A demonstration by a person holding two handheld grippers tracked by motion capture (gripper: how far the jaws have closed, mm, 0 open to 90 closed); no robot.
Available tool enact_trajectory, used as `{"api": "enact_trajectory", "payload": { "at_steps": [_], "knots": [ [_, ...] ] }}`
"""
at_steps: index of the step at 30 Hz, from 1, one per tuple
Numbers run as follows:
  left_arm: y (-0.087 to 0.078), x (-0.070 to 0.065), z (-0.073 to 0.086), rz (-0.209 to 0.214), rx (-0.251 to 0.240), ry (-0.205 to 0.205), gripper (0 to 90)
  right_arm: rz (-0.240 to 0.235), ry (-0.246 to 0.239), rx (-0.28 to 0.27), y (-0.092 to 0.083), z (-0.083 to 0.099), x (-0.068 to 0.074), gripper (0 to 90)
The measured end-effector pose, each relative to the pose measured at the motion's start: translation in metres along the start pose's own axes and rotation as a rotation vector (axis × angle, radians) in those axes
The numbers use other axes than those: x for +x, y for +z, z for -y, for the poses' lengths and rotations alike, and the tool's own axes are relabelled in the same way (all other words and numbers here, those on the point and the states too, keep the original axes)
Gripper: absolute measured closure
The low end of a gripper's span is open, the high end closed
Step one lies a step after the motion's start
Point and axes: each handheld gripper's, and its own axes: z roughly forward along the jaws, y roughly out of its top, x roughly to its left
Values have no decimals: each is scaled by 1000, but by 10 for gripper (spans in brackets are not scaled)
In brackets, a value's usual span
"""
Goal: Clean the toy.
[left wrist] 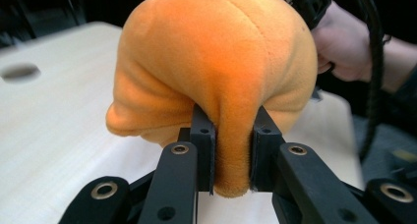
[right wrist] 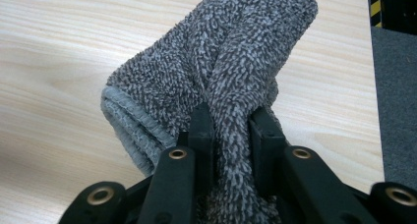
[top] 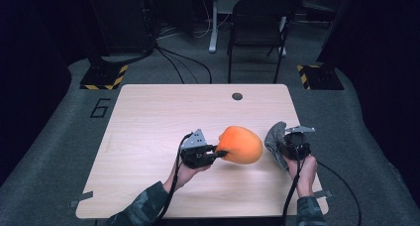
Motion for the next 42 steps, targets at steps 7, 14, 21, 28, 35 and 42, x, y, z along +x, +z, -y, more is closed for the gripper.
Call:
{"api": "enact_trajectory", "payload": {
  "at_steps": [7, 14, 21, 28, 35, 42],
  "knots": [
    [3, 12, 5, 0, 65, -160, 771, 2, -44, -50, -13, -8, 10, 753],
    [14, 25, 19, -10, 110, -259, 767, -11, -130, -125, -40, -24, 36, 753],
    [25, 32, 34, 18, 133, -345, 761, -132, -270, -204, -72, -39, 102, 752],
    [26, 29, 35, 4, 136, -351, 759, -94, -441, -117, -42, -25, 159, 751],
    [29, 30, 38, 17, 129, -349, 753, -97, -403, -103, -33, -24, 140, 752],
    [28, 31, 38, 26, 130, -362, 747, -54, -346, -78, -29, -24, 119, 750]
  ]
}}
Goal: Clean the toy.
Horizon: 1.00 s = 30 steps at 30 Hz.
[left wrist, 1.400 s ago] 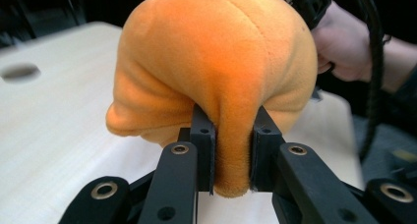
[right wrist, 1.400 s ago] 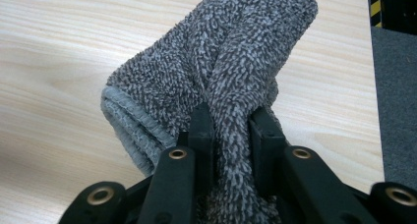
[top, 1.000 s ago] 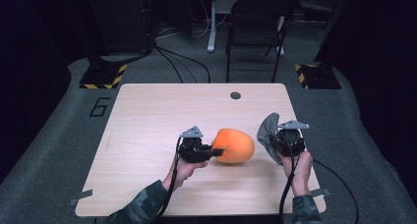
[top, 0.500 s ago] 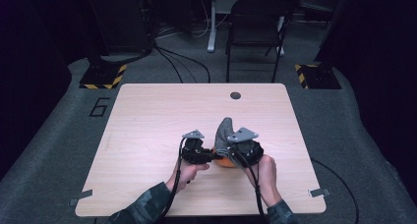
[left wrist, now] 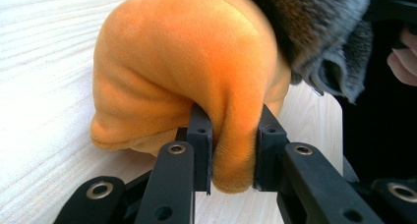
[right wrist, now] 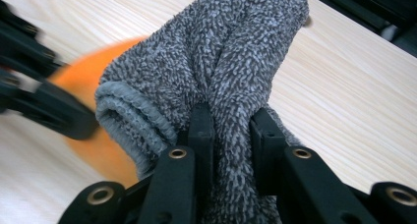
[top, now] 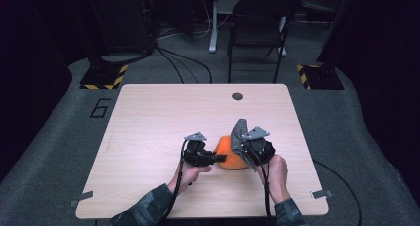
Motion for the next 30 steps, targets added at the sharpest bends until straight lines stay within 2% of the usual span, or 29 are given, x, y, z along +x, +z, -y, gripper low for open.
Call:
{"api": "enact_trajectory", "payload": {
  "at_steps": [8, 12, 16, 20, 22, 26, 28, 30],
  "knots": [
    [0, 1, 0, 0, 0, 4, 741, 50, 77, 52, 14, 16, -26, 750],
    [0, 1, 0, -3, -1, 6, 739, 66, 112, 109, 31, 31, -39, 750],
    [0, 1, 0, -5, -3, 9, 736, 60, 144, 165, 48, 44, -46, 749],
    [-1, 1, 0, -8, -4, 9, 733, 52, 149, 236, 62, 54, -51, 749],
    [-1, 1, 1, -8, -4, 7, 732, 64, 162, 222, 58, 52, -54, 749],
    [-1, 1, 1, -11, -4, 7, 728, 74, 173, 110, 28, 37, -58, 749],
    [-1, 1, 1, -14, -3, 9, 726, 61, 169, 20, 5, 23, -54, 748],
    [0, 0, 1, -16, -3, 12, 723, 36, 140, -35, -11, 12, -46, 749]
  ]
}}
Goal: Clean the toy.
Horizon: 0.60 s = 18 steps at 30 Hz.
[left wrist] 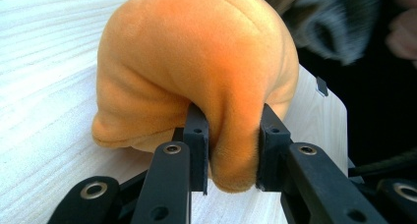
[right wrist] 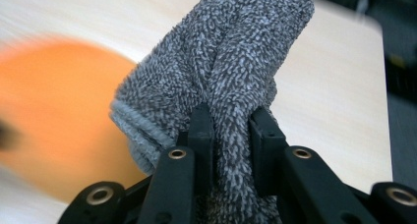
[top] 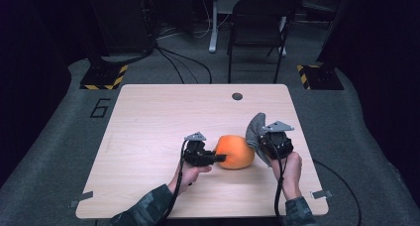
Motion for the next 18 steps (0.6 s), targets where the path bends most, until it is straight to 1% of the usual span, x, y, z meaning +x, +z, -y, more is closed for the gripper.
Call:
{"api": "enact_trajectory", "payload": {
  "at_steps": [1, 2, 4, 5, 6, 7, 9, 10, 11, 12, 13, 15, 16, 18],
  "knots": [
    [0, 0, 0, 0, 0, 5, 720, -25, -18, -35, -8, -7, 10, 748],
    [0, 0, 0, 1, 0, 4, 719, -38, -35, -43, -10, -10, 18, 748],
    [0, -1, 0, -3, 0, 0, 718, -51, -78, -29, -6, -11, 31, 749],
    [0, -1, 0, -4, 2, 1, 715, -52, -88, -4, 0, -10, 38, 749],
    [1, -1, 1, -9, 6, 2, 712, -36, -118, 16, 7, -8, 43, 750],
    [2, -1, 1, -17, 9, 7, 706, -5, -133, 35, 14, -4, 49, 752],
    [3, 0, 2, -11, 13, 6, 702, 3, -140, 38, 21, 0, 51, 753],
    [3, 0, 2, -9, 14, 9, 700, 1, -133, 38, 21, 0, 50, 753],
    [3, 0, 2, -10, 17, 15, 697, -8, -137, 43, 21, 0, 48, 753],
    [3, -1, 1, -12, 16, 18, 691, -9, -135, 37, 21, 0, 48, 753],
    [3, -1, 1, -13, 18, 23, 684, -10, -125, 43, 21, 1, 47, 753],
    [3, -1, 1, -19, 19, 29, 646, -13, -126, 52, 22, 1, 47, 753],
    [3, 0, 1, -17, 21, 25, 622, -13, -124, 39, 23, 2, 46, 754],
    [3, 0, 0, -22, 25, 31, 560, -15, -121, 52, 23, 2, 45, 754]
  ]
}}
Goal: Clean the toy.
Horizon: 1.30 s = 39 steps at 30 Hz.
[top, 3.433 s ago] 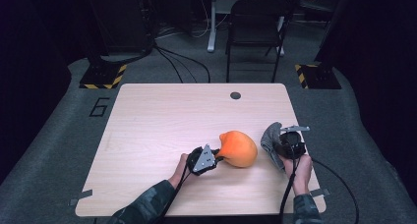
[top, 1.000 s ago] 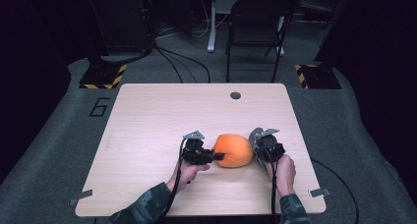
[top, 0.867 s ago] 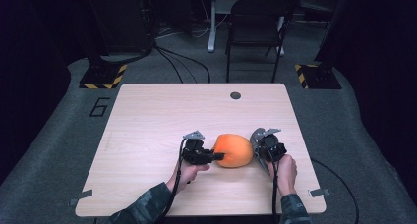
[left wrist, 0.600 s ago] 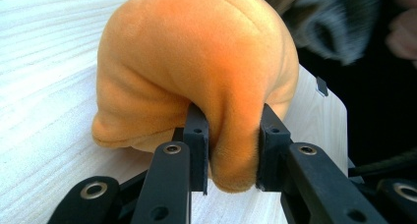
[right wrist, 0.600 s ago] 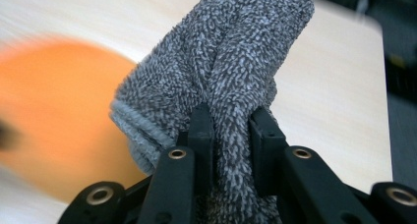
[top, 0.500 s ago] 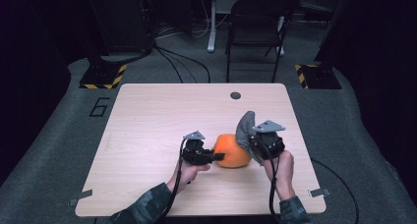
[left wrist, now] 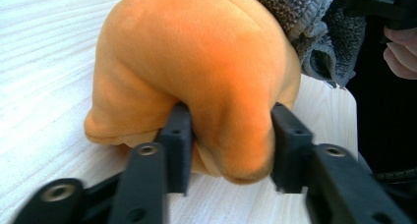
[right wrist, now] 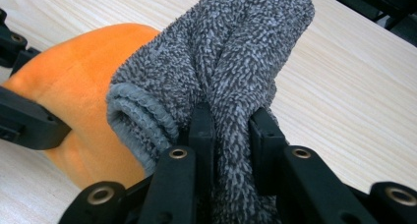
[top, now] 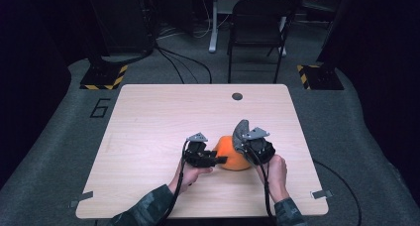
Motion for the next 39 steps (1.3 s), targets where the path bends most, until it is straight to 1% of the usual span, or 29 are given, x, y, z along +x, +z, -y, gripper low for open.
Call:
{"api": "enact_trajectory", "payload": {
  "at_steps": [1, 2, 4, 5, 6, 7, 8, 10, 11, 12, 13, 14, 15, 16, 17, 18, 19, 20, 21, 22, 23, 24, 26, 27, 28, 29, 31, 32, 39],
  "knots": [
    [0, 0, -1, -2, 5, 11, 538, -2, -3, 0, 1, 0, -1, 754],
    [-1, -1, -1, -8, 8, 15, 524, 0, 8, -9, 2, 1, -1, 754],
    [-1, -1, -1, -12, 7, 24, 509, -3, 1, 2, 2, 1, -2, 754],
    [-1, -2, 0, -15, 6, 17, 533, -1, 3, 1, 2, 1, -2, 754],
    [-1, -3, 1, -15, 6, 22, 569, -4, 10, -4, 3, 2, -2, 754],
    [-1, -2, 1, -12, 4, 30, 609, -2, 7, 1, 3, 2, -3, 754],
    [0, -3, 1, -15, -1, 37, 631, -7, 10, 4, 2, 2, -3, 754],
    [0, -3, 1, -19, 3, 56, 664, -6, 11, -7, 1, 2, -4, 752],
    [-1, -3, 1, -21, -3, 50, 675, -10, 17, -11, -1, 1, -4, 752],
    [-1, -3, 1, -19, -4, 46, 684, -12, 14, -29, -6, -2, -4, 752],
    [-2, -2, 1, -18, -6, 39, 687, -12, -2, -50, -10, -4, -3, 752],
    [-2, -1, 2, -12, -11, 29, 688, -11, -6, -74, -14, -6, 0, 752],
    [-2, -1, 2, -12, -8, 33, 689, -38, -26, -104, -20, -10, 4, 752],
    [-1, -3, 1, -15, -14, 39, 689, -58, -20, -123, -23, -12, 8, 752],
    [-1, -4, 1, -14, -13, 42, 689, -78, -42, -134, -27, -16, 17, 751],
    [-1, -5, 1, -16, -12, 54, 688, -81, -66, -131, -27, -17, 21, 751],
    [-1, -5, 1, -18, -7, 60, 688, -85, -79, -128, -25, -18, 28, 749],
    [-1, -6, 2, -18, -4, 57, 688, -86, -90, -110, -22, -17, 32, 747],
    [-1, -5, 2, -20, -5, 49, 688, -77, -106, -97, -18, -16, 35, 743],
    [-1, -4, 2, -14, -7, 43, 688, -60, -107, -95, -15, -15, 36, 742],
    [-1, -4, 2, -11, -9, 44, 688, -64, -113, -93, -14, -13, 33, 741],
    [-1, -4, 2, -11, -8, 45, 688, -67, -103, -88, -14, -13, 32, 740],
    [-1, -5, 2, -10, -7, 59, 688, -75, -101, -81, -15, -12, 25, 738],
    [0, -5, 2, -10, -8, 58, 688, -71, -84, -78, -15, -12, 23, 737],
    [-1, -4, 2, -9, -2, 66, 688, -73, -83, -81, -14, -11, 20, 737],
    [0, -5, 2, -7, -8, 57, 688, -75, -77, -77, -13, -10, 16, 736],
    [0, -5, 2, -7, -8, 58, 688, -77, -51, -68, -13, -8, 9, 734],
    [-1, -4, 2, -6, -2, 66, 688, -78, -40, -61, -12, -7, 7, 734],
    [0, -5, 2, -7, -4, 62, 688, -88, 36, -35, -7, 2, -16, 732]
  ]
}}
